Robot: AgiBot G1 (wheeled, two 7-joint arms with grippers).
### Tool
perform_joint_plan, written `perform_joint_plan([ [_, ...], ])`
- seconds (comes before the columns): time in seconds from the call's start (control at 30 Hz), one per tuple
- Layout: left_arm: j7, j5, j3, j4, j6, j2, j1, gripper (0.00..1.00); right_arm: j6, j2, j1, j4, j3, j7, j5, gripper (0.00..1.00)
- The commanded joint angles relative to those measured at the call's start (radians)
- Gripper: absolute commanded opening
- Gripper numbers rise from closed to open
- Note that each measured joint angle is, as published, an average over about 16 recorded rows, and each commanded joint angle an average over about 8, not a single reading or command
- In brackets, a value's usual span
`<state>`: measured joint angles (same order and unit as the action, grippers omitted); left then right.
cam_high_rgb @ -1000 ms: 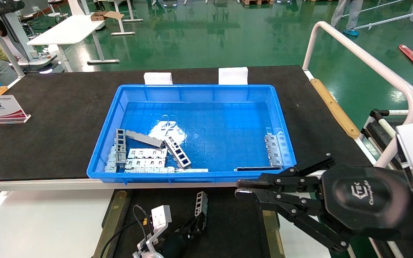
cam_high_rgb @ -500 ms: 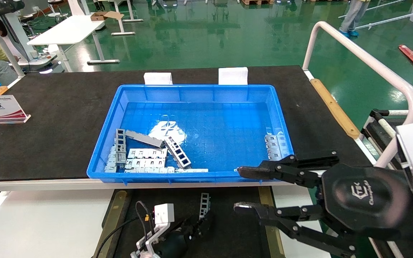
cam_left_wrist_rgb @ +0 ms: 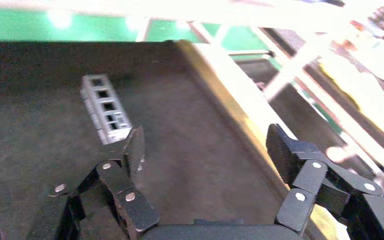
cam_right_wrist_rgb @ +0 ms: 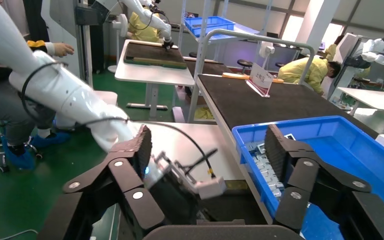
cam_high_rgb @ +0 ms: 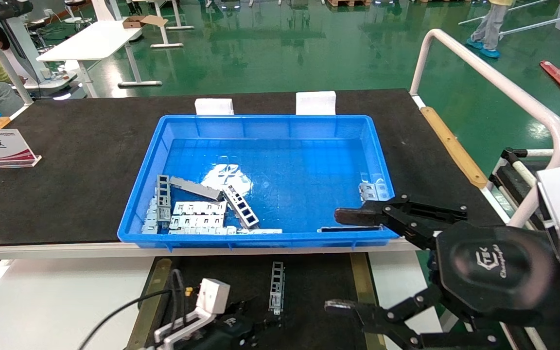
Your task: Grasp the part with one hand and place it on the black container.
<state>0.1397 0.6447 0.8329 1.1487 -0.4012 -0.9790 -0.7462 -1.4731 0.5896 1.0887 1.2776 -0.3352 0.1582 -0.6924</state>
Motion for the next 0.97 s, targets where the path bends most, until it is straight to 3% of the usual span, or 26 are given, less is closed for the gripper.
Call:
perform_joint_plan([
  [0.03,0.009,0.003,0.011,0.035,-0.05,0.05,-0.004,1.0,0.0,0.0,0.0,0.0,0.0,0.0,0.0,1.0],
  [0.43,0.019,-0.006,0.0,0.178,-0.296,0.268,-0.05,1.0,0.0,0.0,0.0,0.0,0.0,0.0,0.0,1.0],
  [0.73,0.002,-0.05,-0.045,0.196,-0.452,0.348,-0.104,1.0,0.0,0.0,0.0,0.0,-0.001,0.0,0.0,1.0],
  [0.97,-0.006,-0.077,-0.069,0.198,-0.506,0.381,-0.122,1.0,0.0,0.0,0.0,0.0,-0.001,0.0,0.0,1.0],
])
